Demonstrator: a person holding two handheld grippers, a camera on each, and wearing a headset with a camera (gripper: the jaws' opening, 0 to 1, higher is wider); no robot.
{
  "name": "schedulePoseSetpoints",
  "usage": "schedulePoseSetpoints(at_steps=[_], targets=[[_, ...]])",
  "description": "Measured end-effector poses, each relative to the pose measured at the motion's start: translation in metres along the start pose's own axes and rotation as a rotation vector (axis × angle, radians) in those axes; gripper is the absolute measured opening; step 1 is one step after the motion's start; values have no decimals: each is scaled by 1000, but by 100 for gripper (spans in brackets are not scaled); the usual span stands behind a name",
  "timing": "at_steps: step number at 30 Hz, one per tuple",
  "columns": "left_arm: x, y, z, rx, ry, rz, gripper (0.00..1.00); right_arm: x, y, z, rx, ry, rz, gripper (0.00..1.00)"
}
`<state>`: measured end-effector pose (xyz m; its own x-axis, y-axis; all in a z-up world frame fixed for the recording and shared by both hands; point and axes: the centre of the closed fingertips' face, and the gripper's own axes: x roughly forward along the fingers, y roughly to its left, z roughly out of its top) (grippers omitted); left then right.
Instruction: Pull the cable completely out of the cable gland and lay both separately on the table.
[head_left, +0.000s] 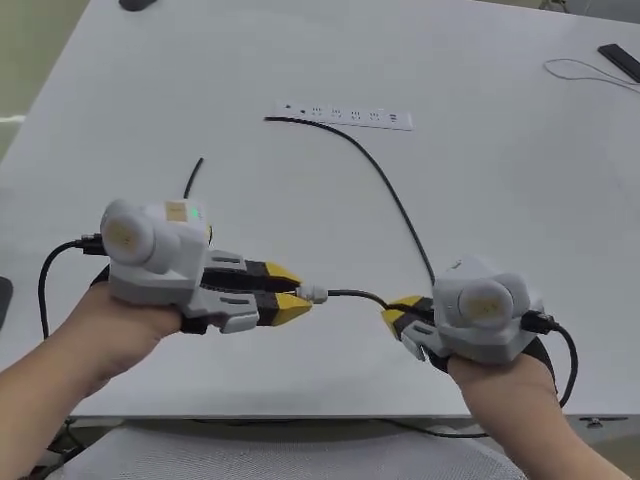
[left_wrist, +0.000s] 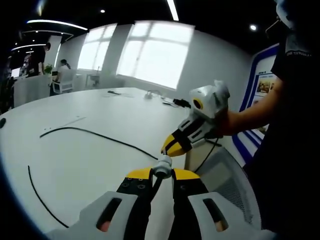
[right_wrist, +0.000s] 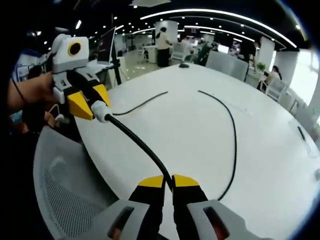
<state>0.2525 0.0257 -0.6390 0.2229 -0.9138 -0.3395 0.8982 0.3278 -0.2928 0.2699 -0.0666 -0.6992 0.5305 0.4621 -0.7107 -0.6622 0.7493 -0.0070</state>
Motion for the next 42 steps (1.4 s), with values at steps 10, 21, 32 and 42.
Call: schedulePoseSetpoints(at_steps=[10, 21, 32, 42], targets=[[-4, 8, 2, -10, -6, 22, 15, -7, 3, 6, -104, -27, -13, 1], [-5, 11, 1, -19, 3, 33, 15, -16, 32, 44, -272, -29, 15, 15], [-2, 11, 3, -17, 4, 21, 15, 3, 50, 67, -450, -27, 24, 12], [0, 9, 0, -8, 18, 13, 15, 8, 63, 71, -493, -36, 56, 8]])
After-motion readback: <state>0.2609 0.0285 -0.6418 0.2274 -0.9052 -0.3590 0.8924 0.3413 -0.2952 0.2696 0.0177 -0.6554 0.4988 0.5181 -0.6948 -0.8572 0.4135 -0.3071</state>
